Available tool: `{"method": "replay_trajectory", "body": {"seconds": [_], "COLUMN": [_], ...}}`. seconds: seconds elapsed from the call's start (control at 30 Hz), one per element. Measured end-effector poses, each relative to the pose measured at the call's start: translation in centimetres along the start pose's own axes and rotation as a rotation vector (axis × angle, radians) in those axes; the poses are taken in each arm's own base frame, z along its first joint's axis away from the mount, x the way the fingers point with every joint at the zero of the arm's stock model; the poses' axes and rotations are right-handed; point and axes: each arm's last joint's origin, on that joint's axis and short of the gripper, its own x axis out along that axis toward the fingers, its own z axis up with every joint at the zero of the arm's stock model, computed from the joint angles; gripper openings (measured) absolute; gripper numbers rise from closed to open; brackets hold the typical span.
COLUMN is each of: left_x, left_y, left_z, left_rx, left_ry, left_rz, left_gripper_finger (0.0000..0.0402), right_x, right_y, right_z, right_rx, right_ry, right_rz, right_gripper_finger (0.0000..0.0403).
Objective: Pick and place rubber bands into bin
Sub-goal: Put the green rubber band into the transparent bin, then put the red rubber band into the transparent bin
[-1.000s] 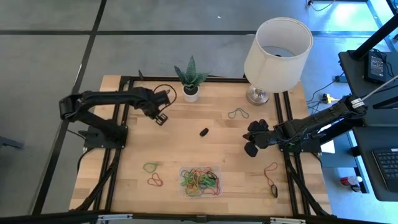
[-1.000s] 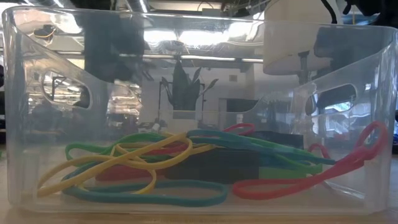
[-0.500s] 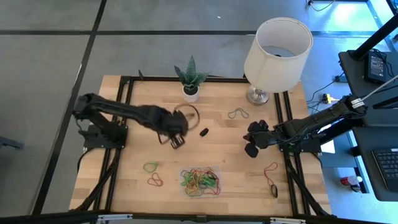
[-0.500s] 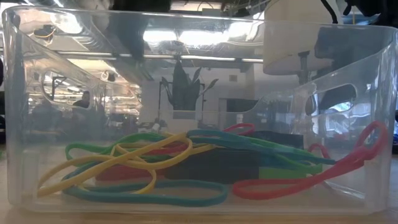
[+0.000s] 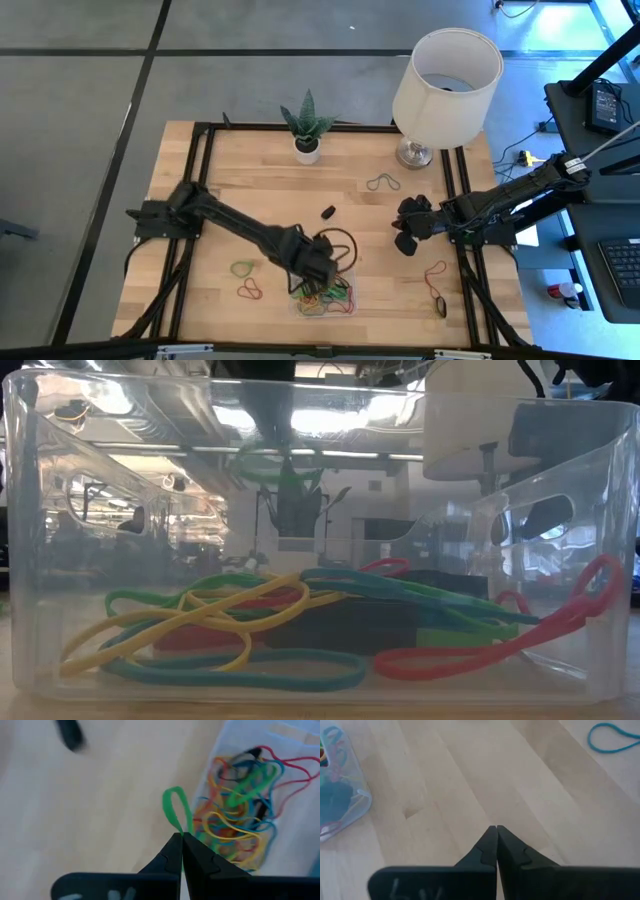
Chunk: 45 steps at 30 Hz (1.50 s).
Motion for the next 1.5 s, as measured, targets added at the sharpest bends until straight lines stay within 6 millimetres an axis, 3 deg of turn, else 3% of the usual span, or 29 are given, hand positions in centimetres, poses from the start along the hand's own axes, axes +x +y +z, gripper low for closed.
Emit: {"method": "replay_trajectory", "body": {"seconds": [0.37, 0.6, 0.77, 1.2, 1.5], "left_x": [4.2, 5.2, 5.2, 5.3, 4.9], "left_y": [-5.0, -6.5, -6.8, -6.5, -5.4], "left_z": [-2.6, -4.0, -4.2, -3.8, -3.7], "left_rx": [-0.090, -0.083, -0.086, -0.112, -0.142], "left_ry": [0.115, 0.143, 0.139, 0.140, 0.181], "left_rz": [-0.112, -0.123, -0.134, -0.127, -0.065], "left_gripper_finger": [0.0003, 0.0004, 0.0019, 0.0110, 0.0122], "right_x": [0.0, 0.0, 0.0, 0.0, 0.0], "right_y": [0.0, 0.0, 0.0, 0.0, 0.0], "right_z": [-0.2, -0.2, -0.2, -0.2, -0.2], "right_rx": [-0.005, -0.006, -0.006, -0.006, -0.005], "right_ry": [0.036, 0.037, 0.037, 0.038, 0.038], "right_rz": [0.014, 0.014, 0.014, 0.015, 0.015], "right_gripper_finger": [0.0004, 0.0004, 0.0004, 0.0004, 0.0004]}}
